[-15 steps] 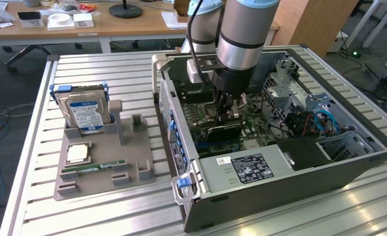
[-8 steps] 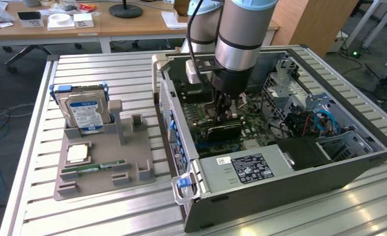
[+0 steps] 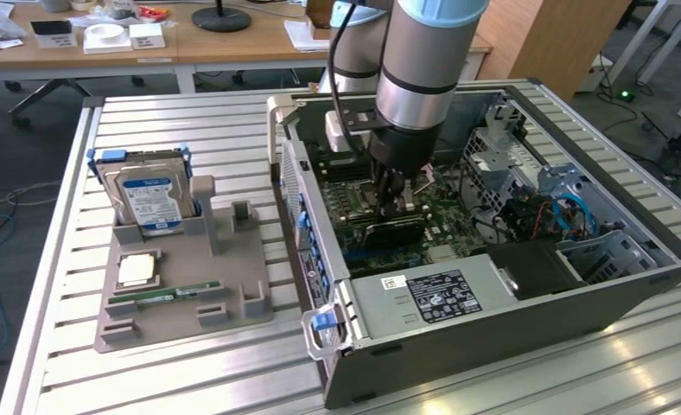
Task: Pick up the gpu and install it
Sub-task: 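Press down on the gpu until it lock into place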
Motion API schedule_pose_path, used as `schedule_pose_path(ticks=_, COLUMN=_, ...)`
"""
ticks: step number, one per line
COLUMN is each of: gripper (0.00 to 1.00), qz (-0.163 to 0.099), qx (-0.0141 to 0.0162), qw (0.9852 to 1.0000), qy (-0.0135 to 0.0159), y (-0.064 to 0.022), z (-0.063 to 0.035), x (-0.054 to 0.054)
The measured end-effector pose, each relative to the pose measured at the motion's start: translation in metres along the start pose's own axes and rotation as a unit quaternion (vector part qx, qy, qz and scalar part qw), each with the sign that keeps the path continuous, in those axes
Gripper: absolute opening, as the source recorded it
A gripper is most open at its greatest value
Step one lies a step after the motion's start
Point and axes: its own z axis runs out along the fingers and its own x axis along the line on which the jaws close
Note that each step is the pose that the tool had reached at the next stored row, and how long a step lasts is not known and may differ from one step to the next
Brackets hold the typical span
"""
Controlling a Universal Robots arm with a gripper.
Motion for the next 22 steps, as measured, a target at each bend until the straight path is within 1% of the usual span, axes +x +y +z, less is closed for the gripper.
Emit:
schedule_pose_path(ticks=5, gripper=0.11, qz=0.0, qx=0.0, qw=1.0, qy=-0.0001, y=0.0001, z=0.0003, x=-0.0022)
schedule_pose_path(ticks=11, gripper=0.11, qz=0.0, qx=-0.0001, qw=1.0, qy=0.0, y=0.0002, z=0.0019, x=-0.0022)
schedule_pose_path(ticks=16, gripper=0.11, qz=0.0, qx=0.0, qw=1.0, qy=-0.0001, y=-0.0024, z=0.0022, x=-0.0024)
schedule_pose_path(ticks=22, gripper=0.11, qz=0.0, qx=0.0, qw=1.0, qy=0.0001, y=-0.0026, z=0.003, x=-0.0024)
